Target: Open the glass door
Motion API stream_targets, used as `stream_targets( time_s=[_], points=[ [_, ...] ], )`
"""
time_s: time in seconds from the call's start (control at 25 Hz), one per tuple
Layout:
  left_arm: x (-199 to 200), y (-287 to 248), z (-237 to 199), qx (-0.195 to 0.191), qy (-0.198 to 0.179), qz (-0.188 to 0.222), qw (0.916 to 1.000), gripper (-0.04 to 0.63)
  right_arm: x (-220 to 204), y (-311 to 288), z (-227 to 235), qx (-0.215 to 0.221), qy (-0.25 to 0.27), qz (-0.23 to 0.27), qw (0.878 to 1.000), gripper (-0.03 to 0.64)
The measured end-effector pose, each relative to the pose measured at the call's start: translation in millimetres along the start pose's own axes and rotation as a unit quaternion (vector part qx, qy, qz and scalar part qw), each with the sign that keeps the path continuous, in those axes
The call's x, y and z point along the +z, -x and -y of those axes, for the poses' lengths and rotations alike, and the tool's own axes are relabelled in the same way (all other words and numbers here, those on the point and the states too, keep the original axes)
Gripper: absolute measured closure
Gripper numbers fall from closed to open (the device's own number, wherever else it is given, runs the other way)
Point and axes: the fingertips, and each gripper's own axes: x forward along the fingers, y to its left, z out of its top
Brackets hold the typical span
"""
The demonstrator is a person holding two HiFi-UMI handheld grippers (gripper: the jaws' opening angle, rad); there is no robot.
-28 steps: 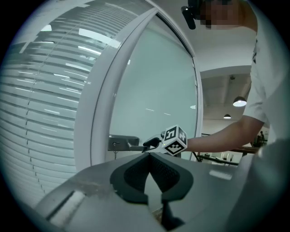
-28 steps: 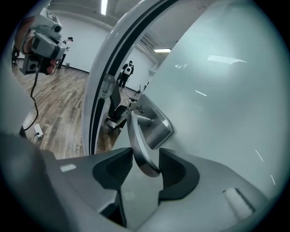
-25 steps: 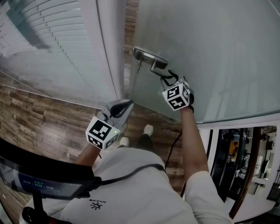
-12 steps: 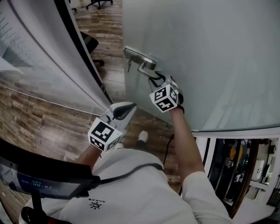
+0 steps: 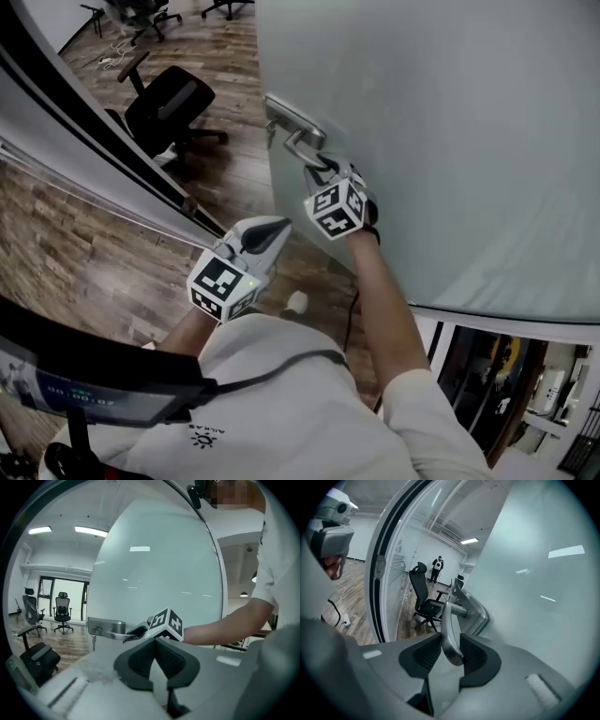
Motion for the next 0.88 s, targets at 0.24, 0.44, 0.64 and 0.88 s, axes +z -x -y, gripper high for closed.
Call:
stream_targets(
  time_s=[0.24,0.44,0.64,0.88],
  points=[
    [-3.4,-26.2,-7.4,0.038,0.018,-0.007,0.9991,0.591,-12.5,-17.4,37.1,0.001,-0.007,0.008,1.0,0.495],
    [-1.6,-35.1,-11.0,0.047,0.018,-0.01,0.9987,0.591,-15.9,-22.4,56.9,-0.019,-0.015,0.01,1.0,0.497],
    [-16.6,-38.1,-29.2,0.037,0.012,-0.011,0.9992,0.589,-20.2,-35.0,58.1,-0.04,-0.027,0.003,0.999,0.497],
    [-0.1,-98.7,-57.2,-0.003,0.016,-0.007,0.9998,0.591,-29.2,-53.1,95.0,-0.054,-0.046,-0.006,0.997,0.497]
  ],
)
